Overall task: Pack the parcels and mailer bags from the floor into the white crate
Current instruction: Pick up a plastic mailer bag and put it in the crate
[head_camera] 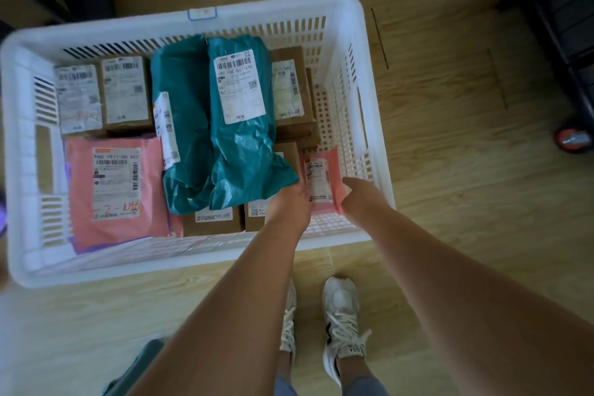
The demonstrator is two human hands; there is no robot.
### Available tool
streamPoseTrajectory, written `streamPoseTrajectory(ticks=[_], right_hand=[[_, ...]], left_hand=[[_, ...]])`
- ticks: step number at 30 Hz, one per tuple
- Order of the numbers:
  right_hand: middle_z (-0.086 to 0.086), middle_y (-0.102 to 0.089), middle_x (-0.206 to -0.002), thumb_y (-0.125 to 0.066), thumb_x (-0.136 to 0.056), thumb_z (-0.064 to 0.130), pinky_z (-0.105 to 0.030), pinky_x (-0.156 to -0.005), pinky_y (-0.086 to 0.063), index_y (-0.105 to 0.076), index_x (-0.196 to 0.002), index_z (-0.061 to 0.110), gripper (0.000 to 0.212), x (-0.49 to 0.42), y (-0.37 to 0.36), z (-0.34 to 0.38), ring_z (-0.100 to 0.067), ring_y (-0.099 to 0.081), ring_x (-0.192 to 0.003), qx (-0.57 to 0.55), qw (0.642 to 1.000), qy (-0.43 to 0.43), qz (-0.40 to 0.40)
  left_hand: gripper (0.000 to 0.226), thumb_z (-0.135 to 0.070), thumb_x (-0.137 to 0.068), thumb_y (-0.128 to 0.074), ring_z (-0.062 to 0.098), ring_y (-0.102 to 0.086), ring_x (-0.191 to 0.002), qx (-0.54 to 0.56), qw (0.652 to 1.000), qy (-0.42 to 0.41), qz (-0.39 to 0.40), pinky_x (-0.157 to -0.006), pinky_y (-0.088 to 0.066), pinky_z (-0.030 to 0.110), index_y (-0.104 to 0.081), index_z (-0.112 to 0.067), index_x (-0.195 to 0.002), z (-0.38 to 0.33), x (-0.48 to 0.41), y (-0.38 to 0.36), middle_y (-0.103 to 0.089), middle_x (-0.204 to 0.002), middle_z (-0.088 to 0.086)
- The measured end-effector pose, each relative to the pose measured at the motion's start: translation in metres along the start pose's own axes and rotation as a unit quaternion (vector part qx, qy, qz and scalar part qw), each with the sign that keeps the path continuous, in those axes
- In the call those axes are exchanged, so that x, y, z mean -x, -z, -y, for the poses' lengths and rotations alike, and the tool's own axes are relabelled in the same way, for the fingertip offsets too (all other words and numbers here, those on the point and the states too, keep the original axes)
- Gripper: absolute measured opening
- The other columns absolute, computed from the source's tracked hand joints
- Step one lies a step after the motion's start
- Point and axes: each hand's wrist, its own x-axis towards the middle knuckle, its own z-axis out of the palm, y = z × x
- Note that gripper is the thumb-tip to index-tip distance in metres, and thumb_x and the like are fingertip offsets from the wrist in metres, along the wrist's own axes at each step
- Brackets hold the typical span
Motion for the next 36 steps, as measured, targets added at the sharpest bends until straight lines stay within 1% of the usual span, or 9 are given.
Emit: streamPoseTrajectory(ticks=[4,9,12,16,18,21,23,28,36], right_hand=[[-0.005,-0.062,-0.108,-0.050,-0.096,0.009,-0.029,-0.069,-0.052,-0.054,-0.132,0.016,0.037,0.025,0.007,0.003,-0.018,-0.062,-0.084,-0.008,1.000,0.008,-0.010],[-0.006,-0.058,-0.134,-0.050,-0.093,0.003,-0.018,-0.050,-0.034,-0.048,-0.140,0.023,0.051,0.057,0.008,0.016,-0.015,-0.055,-0.084,0.008,0.999,0.031,-0.006],[-0.004,-0.055,-0.136,-0.051,-0.091,0.001,-0.021,-0.058,-0.044,-0.045,-0.143,0.024,0.057,0.080,0.009,0.040,-0.017,-0.059,-0.091,0.024,0.998,0.051,0.003],[-0.008,-0.057,-0.133,-0.049,-0.094,0.012,-0.040,-0.086,-0.055,-0.047,-0.141,0.025,0.048,0.109,0.001,0.082,-0.028,-0.063,-0.105,0.062,0.992,0.110,-0.016],[-0.005,-0.055,-0.138,-0.050,-0.095,0.021,-0.035,-0.085,-0.051,-0.047,-0.141,0.026,0.047,0.124,-0.012,0.108,-0.027,-0.060,-0.111,0.088,0.986,0.139,-0.015],[-0.002,-0.049,-0.144,-0.052,-0.097,0.025,-0.027,-0.078,-0.043,-0.046,-0.143,0.024,0.046,0.150,-0.035,0.150,-0.019,-0.057,-0.107,0.108,0.980,0.167,0.003],[-0.001,-0.050,-0.142,-0.053,-0.097,0.025,-0.026,-0.070,-0.041,-0.049,-0.140,0.022,0.043,0.166,-0.056,0.181,-0.015,-0.057,-0.093,0.128,0.972,0.195,0.011],[-0.001,-0.059,-0.133,-0.055,-0.094,0.024,-0.025,-0.089,-0.043,-0.060,-0.129,0.021,0.035,0.209,-0.124,0.255,-0.022,-0.057,-0.117,0.183,0.952,0.247,0.016],[0.000,-0.058,-0.134,-0.053,-0.096,0.019,-0.024,-0.084,-0.041,-0.057,-0.131,0.020,0.035,0.265,-0.232,0.353,-0.019,-0.059,-0.106,0.210,0.926,0.307,0.062]], left_hand=[[0.039,-0.008,-0.099,-0.035,0.025,-0.057,-0.092,0.038,0.998,0.042,-0.016,-0.080,-0.049,0.034,-0.055,-0.018,-0.130,-0.006,0.035,0.022,-0.047,-0.091,-0.002],[0.052,-0.009,-0.097,-0.033,0.031,-0.061,-0.108,0.078,0.995,0.049,-0.049,-0.082,-0.052,0.037,-0.041,-0.030,-0.144,-0.007,0.073,0.055,-0.051,-0.135,0.008],[0.053,-0.008,-0.098,-0.034,0.029,-0.063,-0.101,0.095,0.992,0.036,-0.081,-0.070,-0.051,0.033,-0.039,-0.030,-0.146,0.002,0.095,0.077,-0.049,-0.140,0.007],[0.052,-0.008,-0.098,-0.036,0.017,-0.059,-0.079,0.153,0.981,0.029,-0.119,-0.066,-0.051,0.030,-0.038,-0.029,-0.146,0.024,0.122,0.111,-0.053,-0.137,0.005],[0.050,-0.010,-0.097,-0.039,0.019,-0.061,-0.086,0.160,0.975,0.032,-0.152,-0.070,-0.052,0.030,-0.042,-0.028,-0.144,0.042,0.139,0.133,-0.055,-0.136,0.005],[0.048,-0.012,-0.096,-0.044,0.027,-0.060,-0.110,0.181,0.963,0.053,-0.190,-0.092,-0.051,0.032,-0.047,-0.026,-0.141,0.074,0.160,0.168,-0.054,-0.138,0.006],[0.047,-0.011,-0.095,-0.044,0.026,-0.059,-0.112,0.206,0.953,0.072,-0.209,-0.088,-0.049,0.028,-0.048,-0.024,-0.140,0.101,0.174,0.195,-0.055,-0.136,0.004],[0.048,-0.011,-0.095,-0.043,0.025,-0.054,-0.123,0.229,0.934,0.101,-0.255,-0.098,-0.042,0.028,-0.047,-0.021,-0.141,0.186,0.210,0.261,-0.053,-0.141,0.006],[0.049,-0.012,-0.094,-0.043,0.028,-0.057,-0.119,0.296,0.887,0.150,-0.322,-0.095,-0.047,0.032,-0.045,-0.023,-0.142,0.308,0.258,0.347,-0.051,-0.141,0.007]])
